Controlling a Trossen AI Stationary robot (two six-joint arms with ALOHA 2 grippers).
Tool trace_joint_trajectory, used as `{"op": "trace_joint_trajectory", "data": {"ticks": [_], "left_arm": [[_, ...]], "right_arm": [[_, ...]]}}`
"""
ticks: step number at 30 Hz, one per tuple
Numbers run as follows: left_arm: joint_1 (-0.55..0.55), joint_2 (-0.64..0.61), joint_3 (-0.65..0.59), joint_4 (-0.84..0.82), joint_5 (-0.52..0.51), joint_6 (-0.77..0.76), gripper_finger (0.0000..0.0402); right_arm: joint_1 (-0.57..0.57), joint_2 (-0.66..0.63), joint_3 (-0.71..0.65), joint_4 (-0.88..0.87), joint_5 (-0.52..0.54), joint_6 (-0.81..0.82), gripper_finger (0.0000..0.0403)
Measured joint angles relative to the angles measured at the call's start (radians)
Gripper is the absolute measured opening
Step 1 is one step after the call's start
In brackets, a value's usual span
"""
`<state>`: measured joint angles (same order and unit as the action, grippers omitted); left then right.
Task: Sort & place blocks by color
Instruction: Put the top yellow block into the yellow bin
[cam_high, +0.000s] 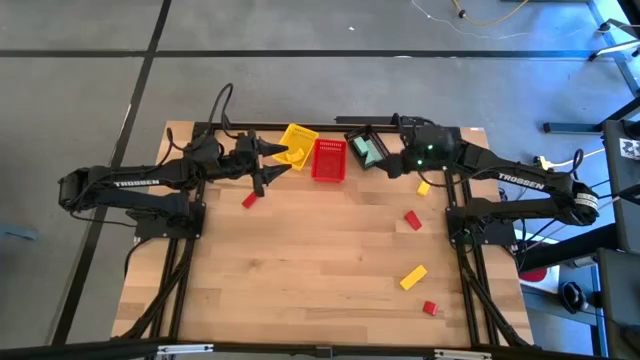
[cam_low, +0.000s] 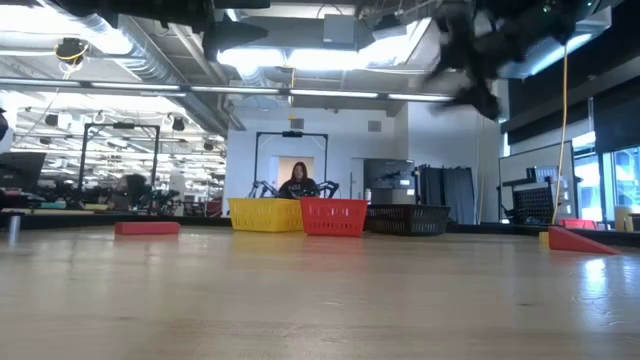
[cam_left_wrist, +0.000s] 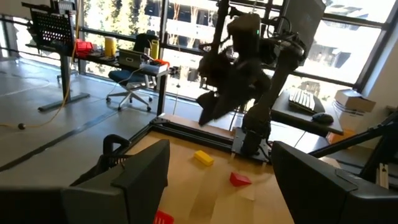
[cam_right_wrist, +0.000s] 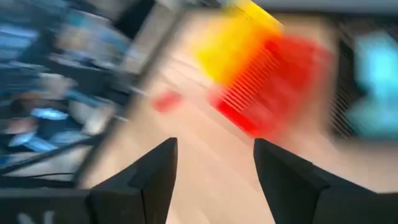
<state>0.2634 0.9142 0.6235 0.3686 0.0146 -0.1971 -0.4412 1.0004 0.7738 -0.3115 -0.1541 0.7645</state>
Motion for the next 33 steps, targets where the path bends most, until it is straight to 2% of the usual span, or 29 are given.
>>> {"op": "trace_joint_trajectory", "data": {"ticks": [5, 9, 14, 20, 26, 33], "left_arm": [[0.000, 0.000, 0.000, 0.000, -0.002, -0.031, 0.0272], [0.000, 0.000, 0.000, 0.000, -0.004, -0.030, 0.0272], [0.000, 0.000, 0.000, 0.000, -0.006, -0.030, 0.0272], [0.000, 0.000, 0.000, 0.000, -0.007, -0.029, 0.0272], [0.000, 0.000, 0.000, 0.000, -0.029, -0.029, 0.0272], [0.000, 0.000, 0.000, 0.000, -0.030, -0.029, 0.0272]], "right_arm": [[0.000, 0.001, 0.000, -0.432, 0.176, 0.116, 0.0212], [0.000, 0.006, -0.003, -0.622, 0.324, 0.204, 0.0212], [0.000, 0.006, -0.093, -0.613, 0.419, 0.300, 0.0212], [-0.001, 0.008, -0.260, -0.497, 0.400, 0.410, 0.0212], [-0.003, 0.007, -0.298, -0.486, 0.499, 0.422, 0.0212], [-0.044, 0.007, -0.343, -0.477, 0.527, 0.477, 0.0228]]}}
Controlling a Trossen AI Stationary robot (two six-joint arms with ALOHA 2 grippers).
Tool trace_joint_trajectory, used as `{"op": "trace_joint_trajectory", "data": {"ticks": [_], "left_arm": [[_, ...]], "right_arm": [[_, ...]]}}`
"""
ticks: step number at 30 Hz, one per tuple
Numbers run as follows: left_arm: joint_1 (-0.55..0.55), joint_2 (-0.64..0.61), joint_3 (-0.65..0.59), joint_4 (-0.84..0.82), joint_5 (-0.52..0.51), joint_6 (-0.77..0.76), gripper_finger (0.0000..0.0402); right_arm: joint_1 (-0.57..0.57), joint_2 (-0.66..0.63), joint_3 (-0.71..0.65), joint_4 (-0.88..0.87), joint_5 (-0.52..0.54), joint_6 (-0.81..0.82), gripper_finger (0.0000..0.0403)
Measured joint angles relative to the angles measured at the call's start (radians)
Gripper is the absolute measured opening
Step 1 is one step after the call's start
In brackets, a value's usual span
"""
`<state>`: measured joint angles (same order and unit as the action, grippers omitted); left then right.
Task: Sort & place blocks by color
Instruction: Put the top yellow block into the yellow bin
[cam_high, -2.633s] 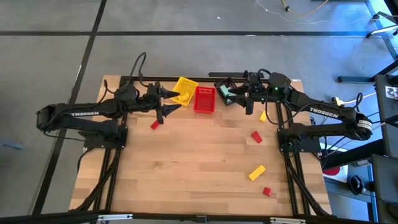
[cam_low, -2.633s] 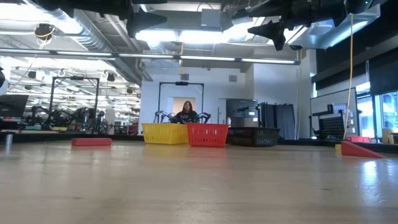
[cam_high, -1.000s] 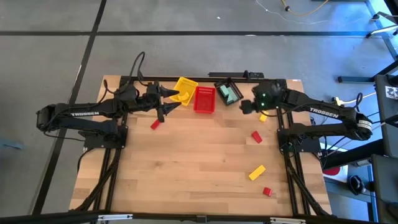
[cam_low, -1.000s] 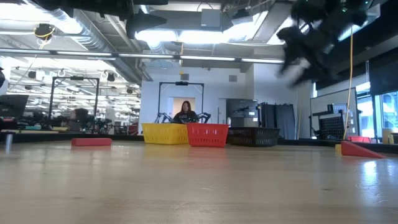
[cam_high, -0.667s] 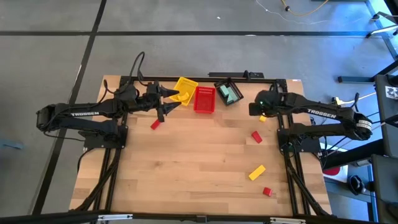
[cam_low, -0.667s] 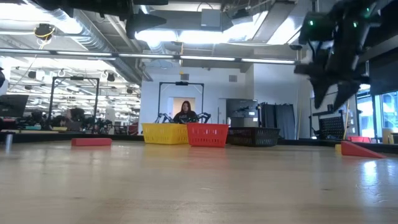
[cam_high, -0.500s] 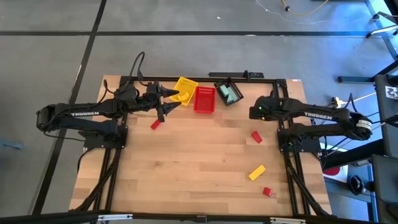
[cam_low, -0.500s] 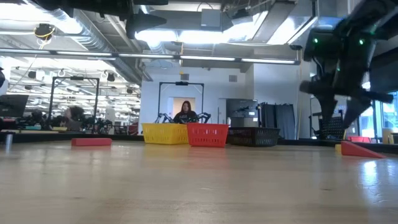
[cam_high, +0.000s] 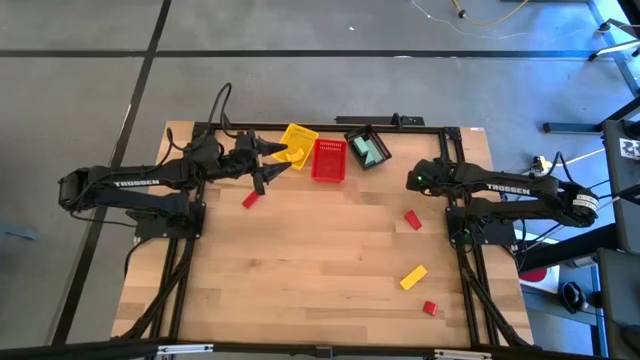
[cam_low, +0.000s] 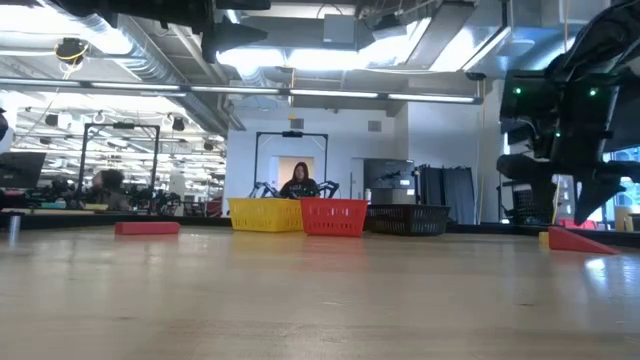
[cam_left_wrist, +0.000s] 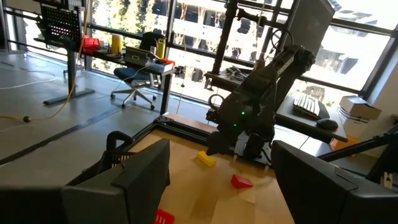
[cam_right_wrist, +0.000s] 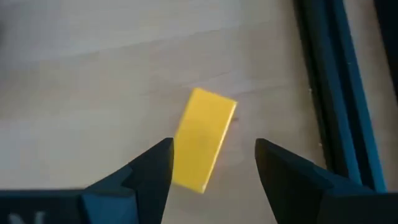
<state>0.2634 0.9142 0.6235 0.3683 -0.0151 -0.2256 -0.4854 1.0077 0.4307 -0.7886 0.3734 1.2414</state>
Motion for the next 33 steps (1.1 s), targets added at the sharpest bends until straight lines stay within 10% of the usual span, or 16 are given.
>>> {"op": "trace_joint_trajectory", "data": {"ticks": [18, 28, 33], "left_arm": [[0.001, 0.000, 0.000, 0.000, -0.029, 0.000, 0.0272], [0.003, 0.000, 0.000, 0.000, -0.055, 0.000, 0.0272], [0.003, 0.000, 0.000, 0.000, -0.055, 0.000, 0.0272]], "right_arm": [[-0.022, -0.004, -0.150, 0.246, 0.019, 0.136, 0.0267], [-0.022, -0.002, -0.126, 0.202, -0.016, -0.028, 0.0126], [-0.021, -0.015, -0.037, 0.326, -0.120, -0.289, 0.0119]]}}
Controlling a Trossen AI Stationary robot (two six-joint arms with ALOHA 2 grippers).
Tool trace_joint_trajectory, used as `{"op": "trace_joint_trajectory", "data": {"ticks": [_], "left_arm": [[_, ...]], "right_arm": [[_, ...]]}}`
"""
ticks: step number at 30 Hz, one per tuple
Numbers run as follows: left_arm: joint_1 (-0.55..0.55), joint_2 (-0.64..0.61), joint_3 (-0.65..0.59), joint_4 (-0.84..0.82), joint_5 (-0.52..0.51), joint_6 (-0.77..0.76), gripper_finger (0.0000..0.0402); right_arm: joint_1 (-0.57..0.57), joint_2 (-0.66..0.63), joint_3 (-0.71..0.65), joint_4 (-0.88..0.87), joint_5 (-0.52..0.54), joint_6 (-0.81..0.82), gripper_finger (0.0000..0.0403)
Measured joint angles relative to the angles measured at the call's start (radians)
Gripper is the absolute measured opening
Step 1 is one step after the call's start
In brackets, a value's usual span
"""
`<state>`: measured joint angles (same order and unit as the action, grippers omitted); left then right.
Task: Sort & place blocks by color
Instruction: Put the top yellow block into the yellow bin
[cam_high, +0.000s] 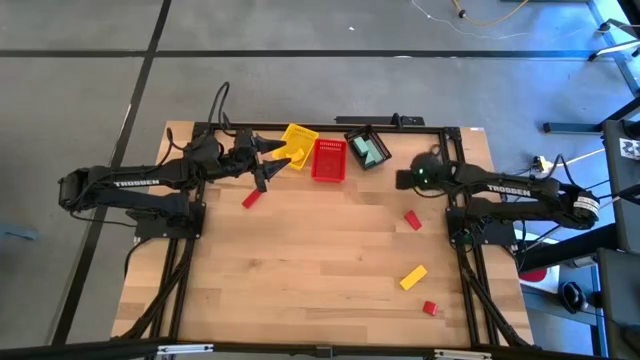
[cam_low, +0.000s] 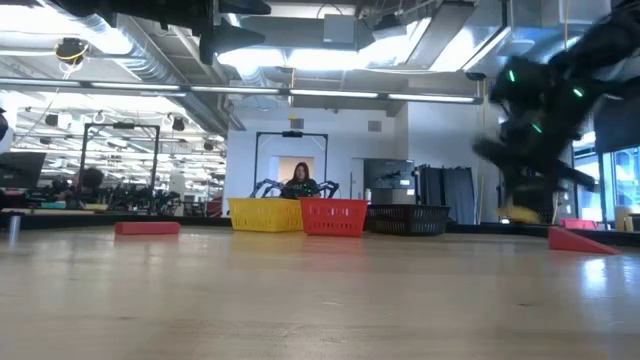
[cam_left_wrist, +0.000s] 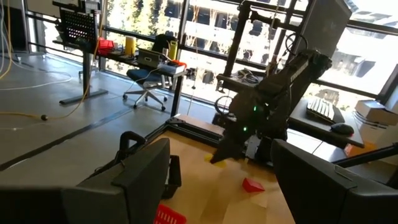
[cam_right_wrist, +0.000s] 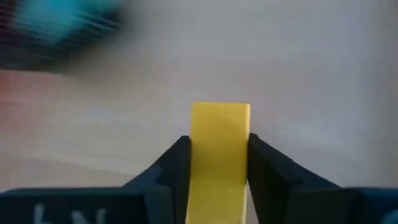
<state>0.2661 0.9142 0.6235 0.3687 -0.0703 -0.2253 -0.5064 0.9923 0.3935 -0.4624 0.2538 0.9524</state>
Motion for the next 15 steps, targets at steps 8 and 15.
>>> {"op": "trace_joint_trajectory", "data": {"ticks": [8, 15], "left_arm": [[0.000, 0.000, 0.000, 0.000, -0.007, -0.037, 0.0272], [0.000, 0.050, 0.000, 0.041, 0.079, -0.215, 0.0272]], "right_arm": [[0.012, 0.013, 0.122, 0.681, -0.313, -0.203, 0.0119], [0.122, 0.131, 0.309, 0.758, -0.320, -0.306, 0.0119]]}}
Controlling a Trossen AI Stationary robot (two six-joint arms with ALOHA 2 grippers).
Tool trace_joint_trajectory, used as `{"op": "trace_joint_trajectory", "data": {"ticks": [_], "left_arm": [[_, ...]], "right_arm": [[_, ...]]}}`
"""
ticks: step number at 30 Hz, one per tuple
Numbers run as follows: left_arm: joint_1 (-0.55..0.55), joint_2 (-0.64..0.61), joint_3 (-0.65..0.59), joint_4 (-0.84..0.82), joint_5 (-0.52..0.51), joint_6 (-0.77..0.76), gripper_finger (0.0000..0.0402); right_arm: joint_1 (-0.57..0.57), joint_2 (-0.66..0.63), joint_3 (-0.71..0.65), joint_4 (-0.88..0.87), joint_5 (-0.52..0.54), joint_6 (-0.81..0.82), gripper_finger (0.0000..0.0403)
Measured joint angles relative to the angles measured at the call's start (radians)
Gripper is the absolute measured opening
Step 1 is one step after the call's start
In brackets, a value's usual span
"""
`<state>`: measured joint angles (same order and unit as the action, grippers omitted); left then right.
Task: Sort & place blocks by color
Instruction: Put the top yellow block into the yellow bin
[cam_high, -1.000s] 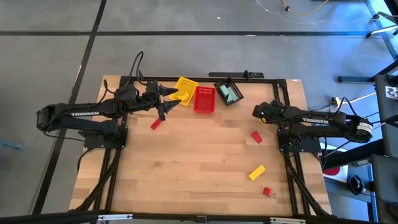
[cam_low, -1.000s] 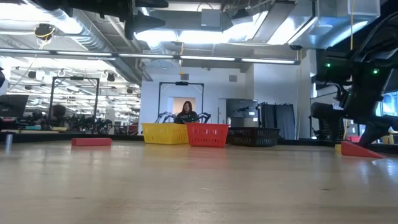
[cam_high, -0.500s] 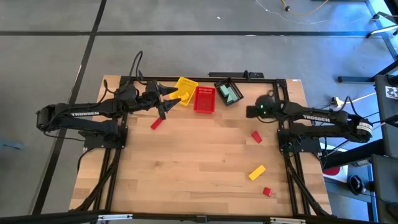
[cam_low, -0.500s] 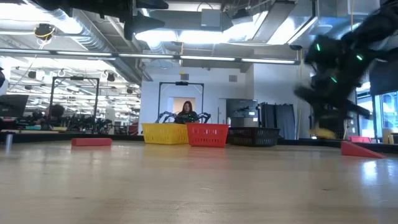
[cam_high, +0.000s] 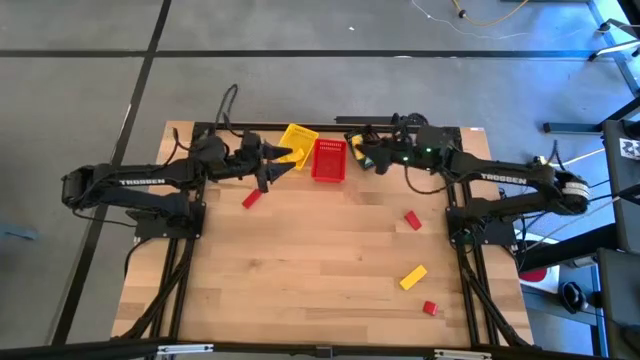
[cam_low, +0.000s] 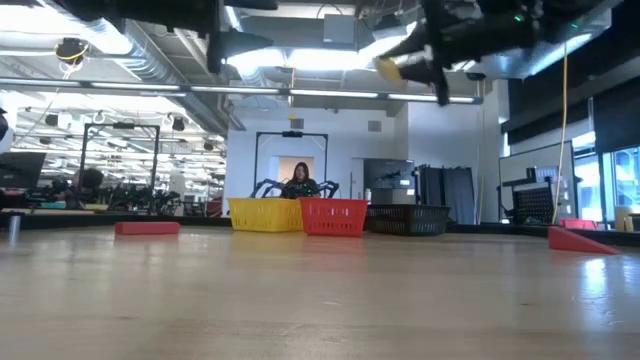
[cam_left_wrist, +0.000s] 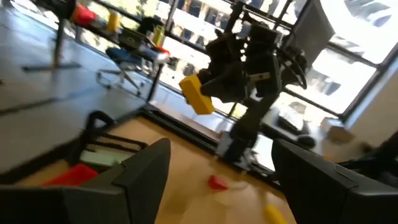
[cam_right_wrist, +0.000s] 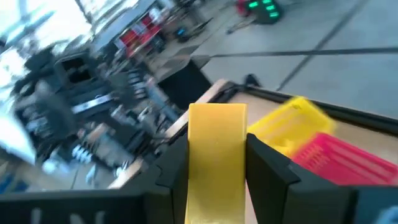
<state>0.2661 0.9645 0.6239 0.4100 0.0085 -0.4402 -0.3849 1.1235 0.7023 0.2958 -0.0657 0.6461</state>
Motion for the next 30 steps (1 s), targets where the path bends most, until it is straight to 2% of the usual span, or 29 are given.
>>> {"op": "trace_joint_trajectory", "data": {"ticks": [5, 12, 18, 23, 30], "left_arm": [[-0.009, 0.105, 0.000, 0.110, 0.064, -0.128, 0.0272], [-0.068, 0.272, 0.000, 0.335, 0.063, -0.133, 0.0272], [-0.109, 0.362, 0.000, 0.496, 0.029, -0.125, 0.0272], [-0.125, 0.396, 0.007, 0.565, -0.007, -0.051, 0.0272], [-0.127, 0.455, 0.114, 0.540, 0.079, 0.059, 0.0272]], "right_arm": [[0.096, 0.153, 0.143, 0.001, -0.054, -0.088, 0.0119], [0.177, 0.303, 0.304, 0.047, -0.093, -0.143, 0.0119], [0.190, 0.331, 0.356, 0.056, -0.135, -0.153, 0.0119], [0.195, 0.335, 0.359, 0.050, -0.161, -0.129, 0.0119], [0.220, 0.335, 0.359, 0.061, -0.168, -0.121, 0.0119]]}}
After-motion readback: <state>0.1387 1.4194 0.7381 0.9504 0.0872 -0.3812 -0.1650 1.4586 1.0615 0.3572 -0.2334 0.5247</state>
